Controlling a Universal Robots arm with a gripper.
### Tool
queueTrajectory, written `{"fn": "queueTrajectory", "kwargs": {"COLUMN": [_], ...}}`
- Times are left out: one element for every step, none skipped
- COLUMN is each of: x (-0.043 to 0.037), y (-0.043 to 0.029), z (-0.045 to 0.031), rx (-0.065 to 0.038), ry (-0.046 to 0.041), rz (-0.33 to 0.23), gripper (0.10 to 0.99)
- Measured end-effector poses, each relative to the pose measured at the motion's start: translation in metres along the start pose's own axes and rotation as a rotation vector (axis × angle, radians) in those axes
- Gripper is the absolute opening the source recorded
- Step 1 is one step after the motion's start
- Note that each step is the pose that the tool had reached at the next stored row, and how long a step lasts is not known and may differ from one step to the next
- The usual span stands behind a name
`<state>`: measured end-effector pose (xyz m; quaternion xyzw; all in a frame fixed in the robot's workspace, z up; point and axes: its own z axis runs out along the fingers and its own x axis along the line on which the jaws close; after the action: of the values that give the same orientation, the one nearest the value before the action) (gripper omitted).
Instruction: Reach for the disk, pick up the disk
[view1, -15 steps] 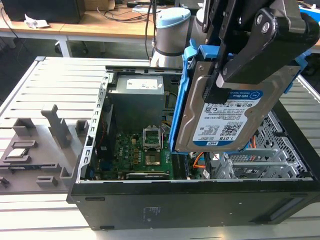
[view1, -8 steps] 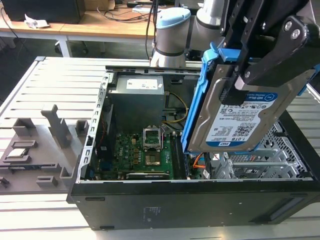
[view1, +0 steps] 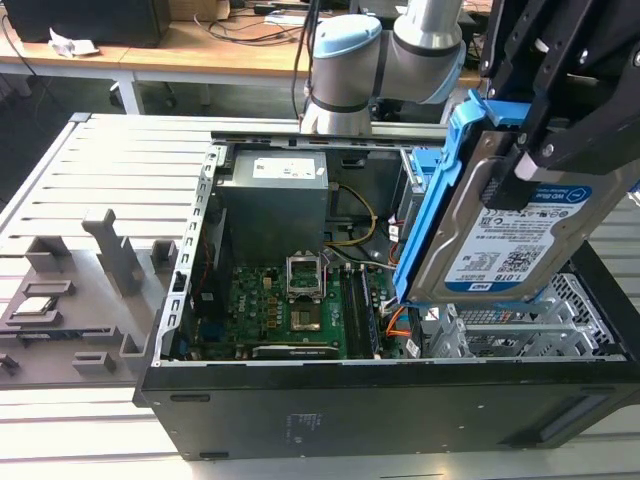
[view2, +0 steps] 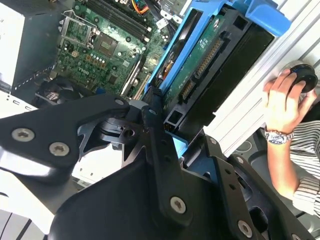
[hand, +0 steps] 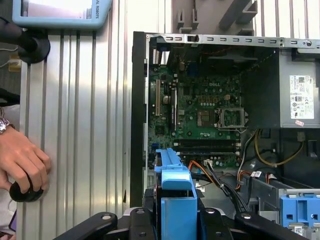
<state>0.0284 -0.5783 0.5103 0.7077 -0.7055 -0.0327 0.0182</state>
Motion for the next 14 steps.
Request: {"fn": "queueTrajectory", "kwargs": {"x": [-0.0003,-0.0003,-0.0004,-0.0005,-0.0005,-0.0005,-0.0004,-0.0004,-0.0004,-0.0004,-0.0004,-0.0003,-0.0003,-0.0003], "y": [-0.0044,-0.0064,-0.0077,-0.0096,-0.0116,-0.0133,-0.0145,-0.0166,-0.0177,-0.0189,-0.0198,-0.0210,-0.0218,-0.0226], "z": [0.0007,0.0010,0.0012,0.0016,0.0022,0.0028,0.0033,0.0044,0.0051,0.0058,0.0065,0.0073,0.0078,0.0083], "rx": [-0.002,-0.002,-0.003,-0.004,-0.005,-0.006,-0.007,-0.009,-0.010,-0.011,-0.012,-0.013,-0.014,-0.015], "ry": [0.0013,0.0018,0.0019,0.0022,0.0024,0.0024,0.0023,0.0023,0.0022,0.0023,0.0022,0.0021,0.0022,0.0022], "rz": [0.000,0.000,0.000,0.000,0.000,0.000,0.000,0.000,0.000,0.000,0.000,0.000,0.000,0.000], "gripper": [0.365,0.365,0.365,0.365,0.365,0.365,0.365,0.365,0.365,0.365,0.365,0.365,0.365,0.365]}}
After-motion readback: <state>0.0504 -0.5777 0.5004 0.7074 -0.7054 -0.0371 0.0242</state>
